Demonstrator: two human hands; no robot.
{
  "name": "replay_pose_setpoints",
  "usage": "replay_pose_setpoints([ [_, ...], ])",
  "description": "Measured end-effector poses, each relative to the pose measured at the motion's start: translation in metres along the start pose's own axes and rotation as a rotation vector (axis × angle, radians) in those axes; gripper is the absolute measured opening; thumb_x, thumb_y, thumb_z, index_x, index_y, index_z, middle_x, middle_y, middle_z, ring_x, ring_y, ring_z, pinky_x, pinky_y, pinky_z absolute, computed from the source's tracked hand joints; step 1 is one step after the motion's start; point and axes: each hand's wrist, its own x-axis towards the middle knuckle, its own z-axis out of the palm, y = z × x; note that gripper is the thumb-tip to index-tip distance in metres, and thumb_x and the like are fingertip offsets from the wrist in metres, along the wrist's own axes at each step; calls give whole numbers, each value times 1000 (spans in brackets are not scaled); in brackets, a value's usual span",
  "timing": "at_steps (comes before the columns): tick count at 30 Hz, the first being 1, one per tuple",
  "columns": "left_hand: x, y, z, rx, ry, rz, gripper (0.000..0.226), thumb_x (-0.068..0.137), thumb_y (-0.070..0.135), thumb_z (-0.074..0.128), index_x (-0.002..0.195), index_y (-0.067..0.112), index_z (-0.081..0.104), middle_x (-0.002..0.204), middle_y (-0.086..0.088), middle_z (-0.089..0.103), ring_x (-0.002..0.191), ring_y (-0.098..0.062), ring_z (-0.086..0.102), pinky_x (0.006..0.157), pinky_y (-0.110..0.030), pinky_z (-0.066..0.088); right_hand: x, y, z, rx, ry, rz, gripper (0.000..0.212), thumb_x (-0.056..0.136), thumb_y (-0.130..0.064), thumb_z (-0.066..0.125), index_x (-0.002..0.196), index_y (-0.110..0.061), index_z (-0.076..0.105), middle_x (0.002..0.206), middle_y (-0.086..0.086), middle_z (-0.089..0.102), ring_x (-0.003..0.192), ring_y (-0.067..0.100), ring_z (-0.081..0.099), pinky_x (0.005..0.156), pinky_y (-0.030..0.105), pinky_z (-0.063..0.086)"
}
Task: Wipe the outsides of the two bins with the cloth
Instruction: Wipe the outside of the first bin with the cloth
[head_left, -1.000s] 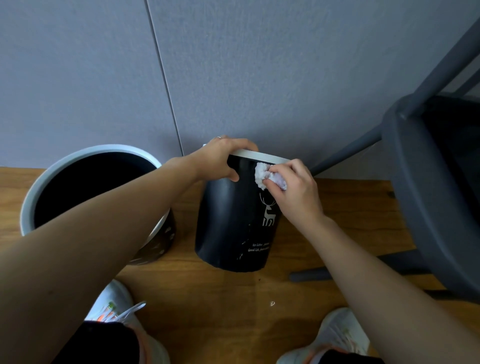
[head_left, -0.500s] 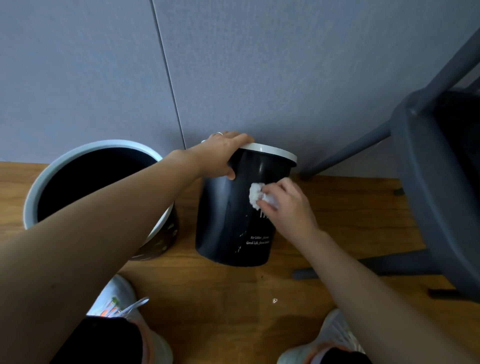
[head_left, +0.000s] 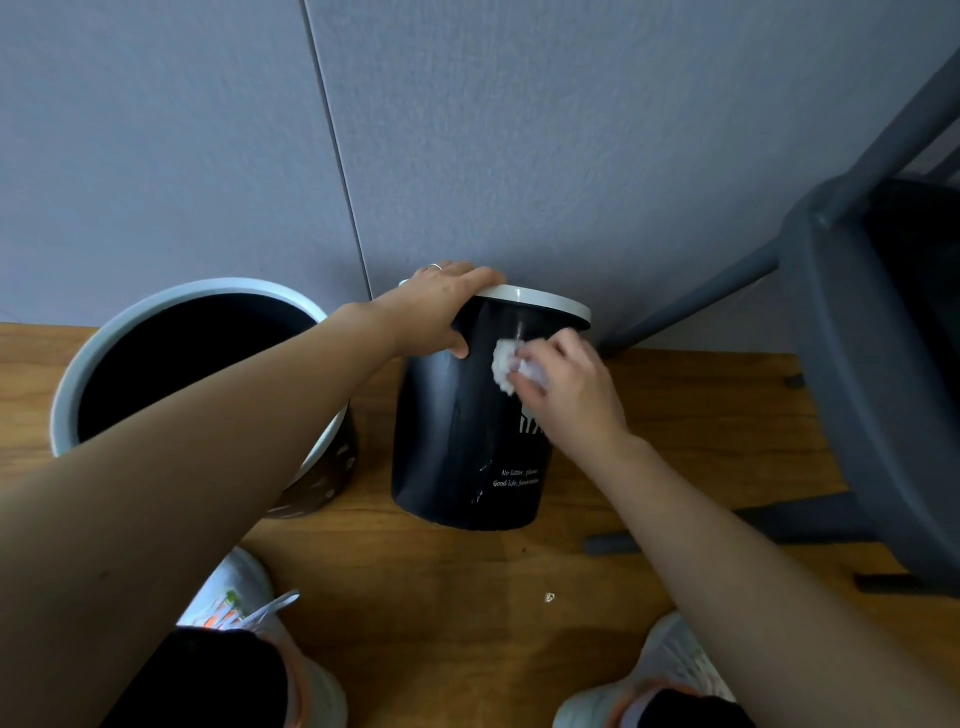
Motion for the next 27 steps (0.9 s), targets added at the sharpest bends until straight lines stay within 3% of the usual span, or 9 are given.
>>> replay_pose_setpoints([
  [7,1,4,2,27,0,17,85,67,18,84,138,20,38,127,-9,50,119,-30,44,102,-45,35,-92,-5,22,37,-332,-225,17,86,-26,64,102,-19,66,96,0,52,87,17,54,58,27,52],
  [10,1,5,2,55,-2,11,86,67,19,84,139,20,37,127,-9,50,119,-30,44,102,-45,34,-67,-5,21,38,-206,-120,18,89,-27,62,105,-19,64,101,2,53,91,17,52,68,28,52],
  [14,-2,3,4,74,16,-7,86,69,21,83,141,21,36,126,-9,50,120,-31,44,103,-44,34,-40,-8,19,30,-21,40,22,86,-26,67,105,-15,65,98,4,53,87,17,51,65,26,47],
  [18,-4,3,3,83,8,3,88,68,20,83,141,21,35,127,-10,50,120,-32,44,103,-46,34,-71,-14,28,41,-193,-57,21,88,-29,63,107,-21,61,103,2,50,92,16,49,67,24,46],
  [20,-3,5,4,87,11,23,87,68,20,83,141,21,35,127,-10,50,118,-31,44,103,-45,34,-97,-15,31,29,-350,-134,22,88,-31,60,109,-24,58,104,0,49,93,15,49,64,24,46],
  [22,-3,8,5,88,11,37,87,69,20,83,142,21,35,127,-10,50,118,-31,44,102,-44,34,-114,-15,33,0,-401,-209,22,86,-29,63,106,-23,63,100,1,53,88,17,53,58,23,44],
  [24,-3,8,5,93,14,34,88,69,20,83,142,21,35,127,-10,50,118,-31,44,102,-44,34,-108,-17,33,-4,-328,-193,19,84,-28,65,102,-21,65,96,1,54,86,17,54,56,21,43],
  [27,-3,6,5,98,21,16,88,68,21,84,142,20,35,126,-10,50,117,-32,45,101,-43,35,-74,-17,26,44,-124,9,18,88,-29,65,103,-20,63,102,1,54,91,14,51,65,21,45],
])
